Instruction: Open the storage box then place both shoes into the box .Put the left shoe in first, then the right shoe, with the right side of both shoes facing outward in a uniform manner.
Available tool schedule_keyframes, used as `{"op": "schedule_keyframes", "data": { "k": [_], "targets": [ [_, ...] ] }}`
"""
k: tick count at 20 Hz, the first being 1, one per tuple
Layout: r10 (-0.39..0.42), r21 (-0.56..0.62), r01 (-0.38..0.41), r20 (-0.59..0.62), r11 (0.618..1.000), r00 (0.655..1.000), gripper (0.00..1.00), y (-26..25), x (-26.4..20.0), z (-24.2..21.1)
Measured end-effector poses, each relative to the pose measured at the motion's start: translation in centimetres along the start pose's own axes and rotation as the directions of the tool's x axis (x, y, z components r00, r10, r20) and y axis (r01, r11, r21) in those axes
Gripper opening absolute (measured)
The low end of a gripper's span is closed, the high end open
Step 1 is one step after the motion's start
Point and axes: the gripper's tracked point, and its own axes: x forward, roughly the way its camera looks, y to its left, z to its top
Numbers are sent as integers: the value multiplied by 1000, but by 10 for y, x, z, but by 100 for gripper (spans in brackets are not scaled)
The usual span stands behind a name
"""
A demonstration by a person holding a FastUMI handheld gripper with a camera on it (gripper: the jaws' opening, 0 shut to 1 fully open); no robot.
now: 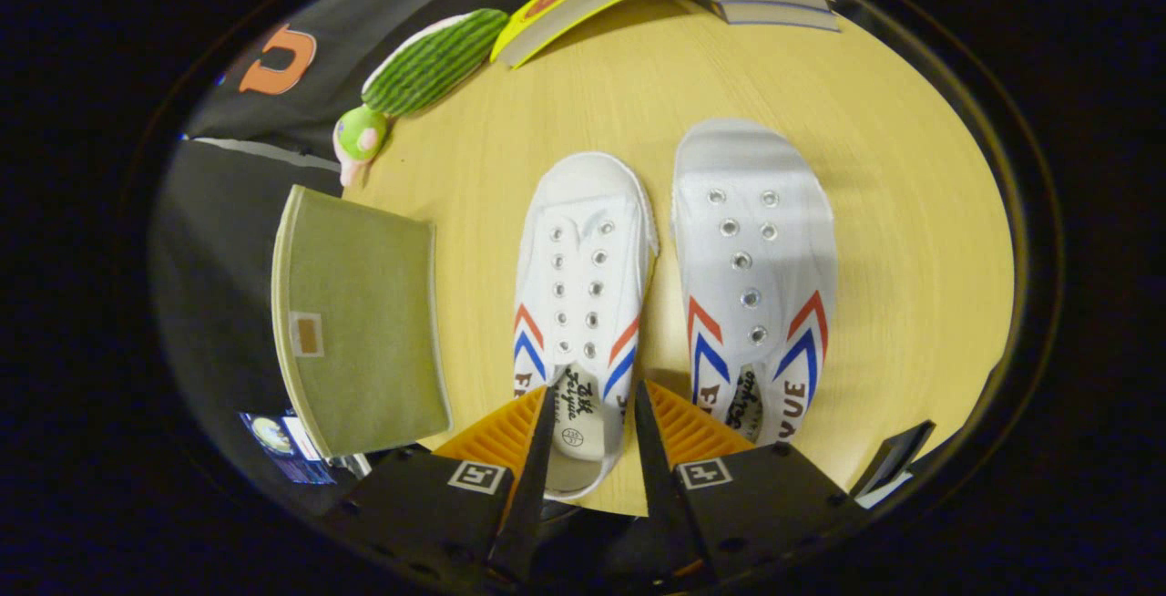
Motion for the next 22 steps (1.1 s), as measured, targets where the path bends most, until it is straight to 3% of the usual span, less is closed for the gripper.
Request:
{"op": "schedule_keyframes", "data": {
  "k": [4,13,22],
  "targets": [
    [-40,-15,40,-16,999,999,48,-6,13,0],
    [-57,-46,55,-33,997,998,7,-3,19,1],
    [60,-16,-59,13,998,998,6,25,-5,-7]
  ]
}}
